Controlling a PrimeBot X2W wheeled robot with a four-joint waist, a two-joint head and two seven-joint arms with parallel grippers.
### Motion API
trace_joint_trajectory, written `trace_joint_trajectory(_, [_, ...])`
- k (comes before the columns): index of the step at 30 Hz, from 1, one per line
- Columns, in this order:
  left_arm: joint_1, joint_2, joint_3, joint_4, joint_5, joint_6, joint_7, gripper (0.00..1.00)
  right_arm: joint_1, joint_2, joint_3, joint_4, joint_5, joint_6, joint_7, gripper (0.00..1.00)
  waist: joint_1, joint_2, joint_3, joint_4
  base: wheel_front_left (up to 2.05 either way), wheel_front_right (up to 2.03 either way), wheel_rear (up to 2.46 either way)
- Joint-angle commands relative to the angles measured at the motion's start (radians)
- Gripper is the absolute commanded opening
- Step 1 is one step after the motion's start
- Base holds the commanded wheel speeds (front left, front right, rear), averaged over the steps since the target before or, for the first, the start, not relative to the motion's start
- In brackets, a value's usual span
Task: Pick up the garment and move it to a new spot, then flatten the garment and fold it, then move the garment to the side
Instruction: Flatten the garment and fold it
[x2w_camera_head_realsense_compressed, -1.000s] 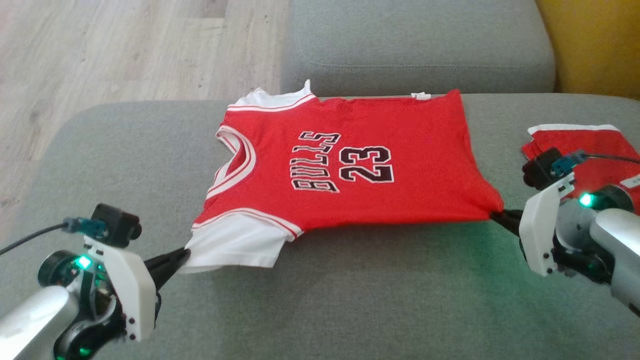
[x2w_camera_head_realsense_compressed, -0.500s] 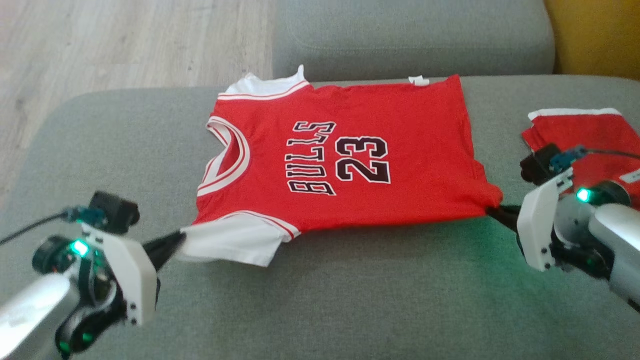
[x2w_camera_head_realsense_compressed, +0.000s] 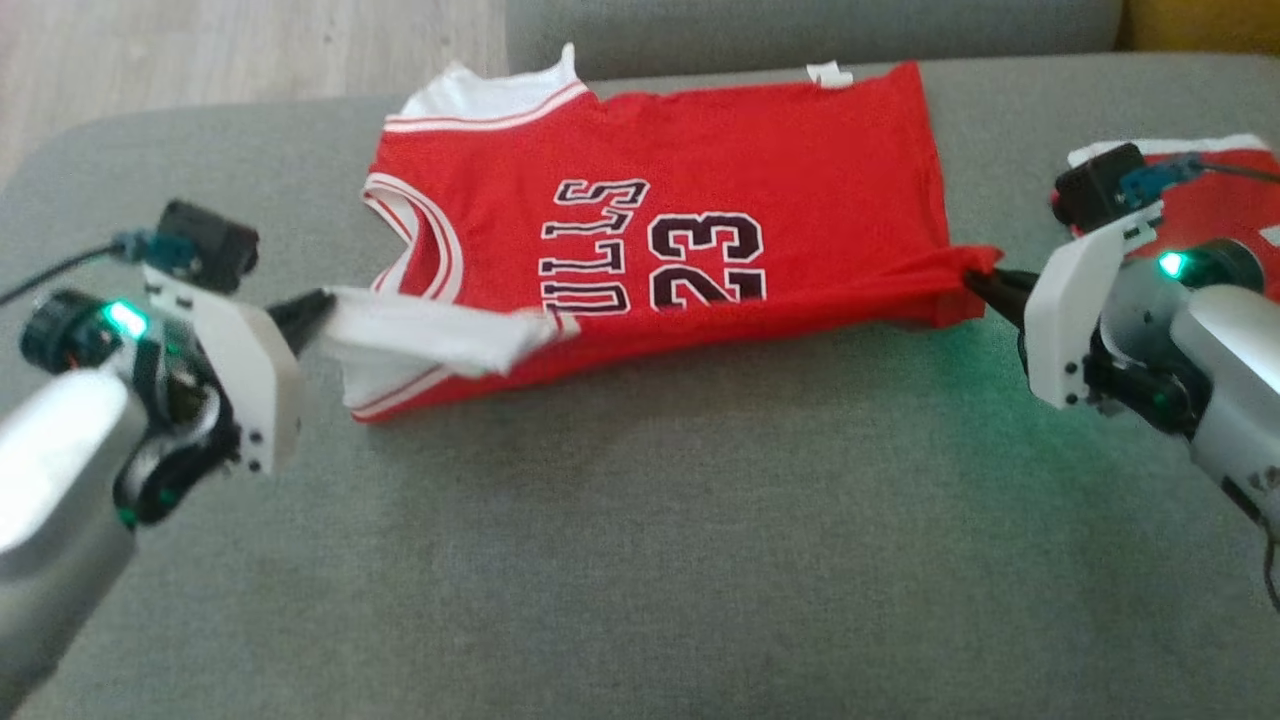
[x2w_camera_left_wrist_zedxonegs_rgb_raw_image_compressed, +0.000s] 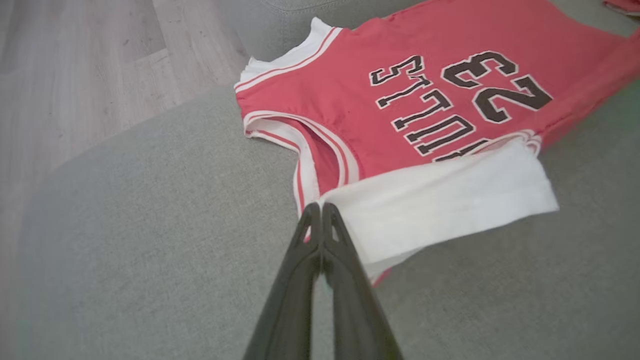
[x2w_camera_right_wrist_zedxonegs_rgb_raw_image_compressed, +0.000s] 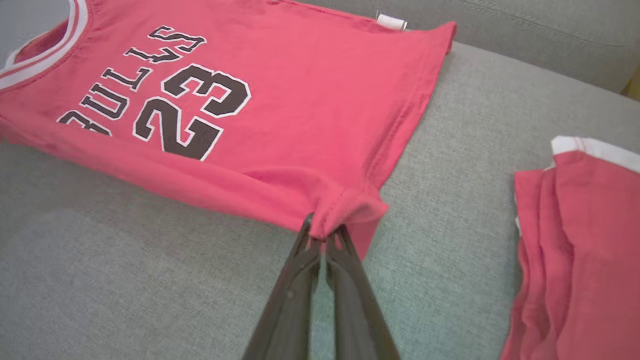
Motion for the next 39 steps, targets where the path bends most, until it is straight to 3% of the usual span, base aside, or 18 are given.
trace_joint_trajectory(1, [-0.096,0.029,0.041,0.02,0.024,-0.007,0.011,0.0,-0.033,0.001,-0.014,0.009,-0.008,0.007,-0.006,0.0,-0.0001,0.0,0.029,-0.014,0.0,0.0,0.0])
trace_joint_trajectory(9, [-0.236,-0.028,-0.006,0.168,0.108,-0.038,-0.003,0.0,-0.089,0.055,-0.007,0.072,-0.027,0.007,-0.032,0.0,-0.0001,0.0,0.089,-0.024,0.0,0.0,0.0])
trace_joint_trajectory(17, [-0.365,-0.074,-0.058,0.298,0.207,-0.052,-0.085,0.0,-0.132,0.091,0.012,0.106,-0.028,0.007,-0.051,0.0,-0.0001,0.0,0.133,-0.033,0.0,0.0,0.0])
trace_joint_trajectory(25, [-0.415,-0.129,-0.118,0.421,0.223,-0.058,-0.119,0.0,-0.162,0.109,0.026,0.126,-0.011,0.007,-0.073,0.0,-0.0001,0.0,0.17,-0.042,0.0,0.0,0.0])
trace_joint_trajectory(26, [-0.419,-0.135,-0.123,0.432,0.221,-0.058,-0.125,0.0,-0.168,0.111,0.021,0.131,-0.01,0.007,-0.088,0.23,-0.0001,0.0,0.174,-0.041,0.0,0.0,0.0])
trace_joint_trajectory(27, [-0.426,-0.142,-0.125,0.443,0.224,-0.058,-0.142,0.61,-0.174,0.113,0.015,0.14,-0.01,0.007,-0.105,1.0,-0.0001,0.0,0.178,-0.041,0.0,0.0,0.0])
trace_joint_trajectory(28, [-0.435,-0.149,-0.12,0.456,0.229,-0.052,-0.171,1.0,-0.179,0.116,0.014,0.147,-0.013,0.007,-0.12,1.0,-0.0001,0.0,0.182,-0.04,0.0,0.0,0.0])
trace_joint_trajectory(32, [-0.471,-0.19,-0.079,0.505,0.254,0.018,-0.352,1.0,-0.209,0.123,-0.004,0.192,-0.04,0.007,-0.217,1.0,-0.0001,0.0,0.188,-0.034,0.0,0.0,0.0])
trace_joint_trajectory(39, [-0.482,-0.261,0.018,0.56,0.241,0.126,-0.688,1.0,-0.212,0.17,-0.094,0.223,-0.034,0.007,-0.5,1.0,-0.0001,0.0,0.148,-0.025,0.0,0.0,0.0])
